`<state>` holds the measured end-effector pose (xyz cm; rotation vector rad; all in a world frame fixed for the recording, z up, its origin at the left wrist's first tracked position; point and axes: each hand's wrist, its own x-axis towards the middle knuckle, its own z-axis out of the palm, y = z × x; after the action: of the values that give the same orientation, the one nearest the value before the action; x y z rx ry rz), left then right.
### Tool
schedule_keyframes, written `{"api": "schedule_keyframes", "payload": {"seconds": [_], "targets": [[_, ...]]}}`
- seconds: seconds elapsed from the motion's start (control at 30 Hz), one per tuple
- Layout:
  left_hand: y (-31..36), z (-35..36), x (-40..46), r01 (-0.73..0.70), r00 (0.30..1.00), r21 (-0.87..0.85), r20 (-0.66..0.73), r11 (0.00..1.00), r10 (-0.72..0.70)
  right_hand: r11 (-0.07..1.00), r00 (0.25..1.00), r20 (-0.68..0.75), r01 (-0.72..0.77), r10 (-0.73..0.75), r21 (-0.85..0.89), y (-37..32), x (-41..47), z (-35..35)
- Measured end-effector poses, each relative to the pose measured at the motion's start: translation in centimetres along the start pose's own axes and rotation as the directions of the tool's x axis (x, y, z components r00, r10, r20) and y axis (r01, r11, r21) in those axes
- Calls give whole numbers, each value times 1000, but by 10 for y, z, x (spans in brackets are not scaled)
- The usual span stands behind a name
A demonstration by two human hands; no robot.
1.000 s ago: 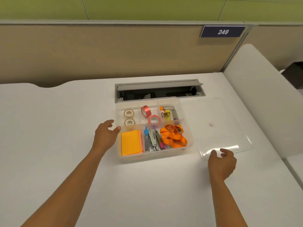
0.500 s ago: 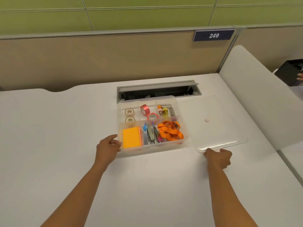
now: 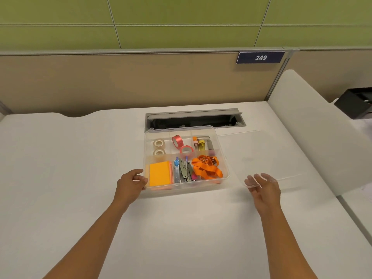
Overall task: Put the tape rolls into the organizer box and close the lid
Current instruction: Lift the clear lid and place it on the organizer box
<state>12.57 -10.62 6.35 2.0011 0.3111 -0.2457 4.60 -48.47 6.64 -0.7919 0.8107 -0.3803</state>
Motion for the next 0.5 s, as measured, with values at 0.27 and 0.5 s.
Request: {"api": "schedule_keyframes", "payload": {"seconds": [0.27,0.5], "targets": [[10,-5,5,-91,980,112,-164,990,109,937,948,29,319,-318,-144,-24,-10,24],[54,-18,8,-146,973,-107,-194,983,124,552,695,251,699,-674,-456,-33,-15,51]]}}
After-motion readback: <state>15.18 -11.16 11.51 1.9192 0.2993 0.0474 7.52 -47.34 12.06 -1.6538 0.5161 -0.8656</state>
